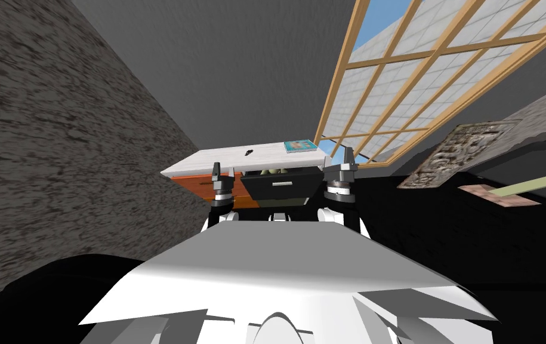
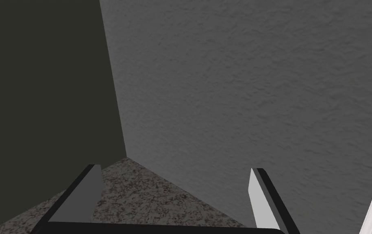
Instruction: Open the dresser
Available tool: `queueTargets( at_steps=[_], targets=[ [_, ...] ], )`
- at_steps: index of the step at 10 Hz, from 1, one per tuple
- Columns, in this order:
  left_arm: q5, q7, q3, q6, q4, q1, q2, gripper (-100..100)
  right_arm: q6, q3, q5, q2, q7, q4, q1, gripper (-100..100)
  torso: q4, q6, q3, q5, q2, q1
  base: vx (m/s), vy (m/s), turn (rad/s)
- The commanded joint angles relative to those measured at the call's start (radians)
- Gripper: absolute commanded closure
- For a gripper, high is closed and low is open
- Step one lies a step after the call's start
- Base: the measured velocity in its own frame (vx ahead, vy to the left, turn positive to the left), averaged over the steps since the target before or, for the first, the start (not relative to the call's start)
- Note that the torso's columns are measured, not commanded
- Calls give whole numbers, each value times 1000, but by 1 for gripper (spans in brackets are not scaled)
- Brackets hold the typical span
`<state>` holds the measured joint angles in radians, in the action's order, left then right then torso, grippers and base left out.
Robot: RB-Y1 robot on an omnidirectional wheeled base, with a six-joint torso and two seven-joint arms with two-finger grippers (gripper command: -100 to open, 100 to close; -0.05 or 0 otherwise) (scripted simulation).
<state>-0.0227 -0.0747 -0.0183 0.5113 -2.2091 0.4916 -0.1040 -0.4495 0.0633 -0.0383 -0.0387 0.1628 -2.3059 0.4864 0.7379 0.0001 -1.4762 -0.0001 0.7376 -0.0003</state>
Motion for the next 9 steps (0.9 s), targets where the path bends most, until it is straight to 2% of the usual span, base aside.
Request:
queueTargets(
  at_steps=[1, 9],
  targets=[
    [1, 2, 2, 10, 65, -13, -28, -100, 0, 0, 0, 0, 0, 0, 0, 0, 0, 0, 0, 0, 0, 0, -2, -54, -5],
    [12, 18, -4, 28, 274, -60, -58, -100, 0, 0, 0, 0, 0, 0, 0, 0, 0, 0, 1, 0, 1, 1, 1, -62, -6]
  ],
)
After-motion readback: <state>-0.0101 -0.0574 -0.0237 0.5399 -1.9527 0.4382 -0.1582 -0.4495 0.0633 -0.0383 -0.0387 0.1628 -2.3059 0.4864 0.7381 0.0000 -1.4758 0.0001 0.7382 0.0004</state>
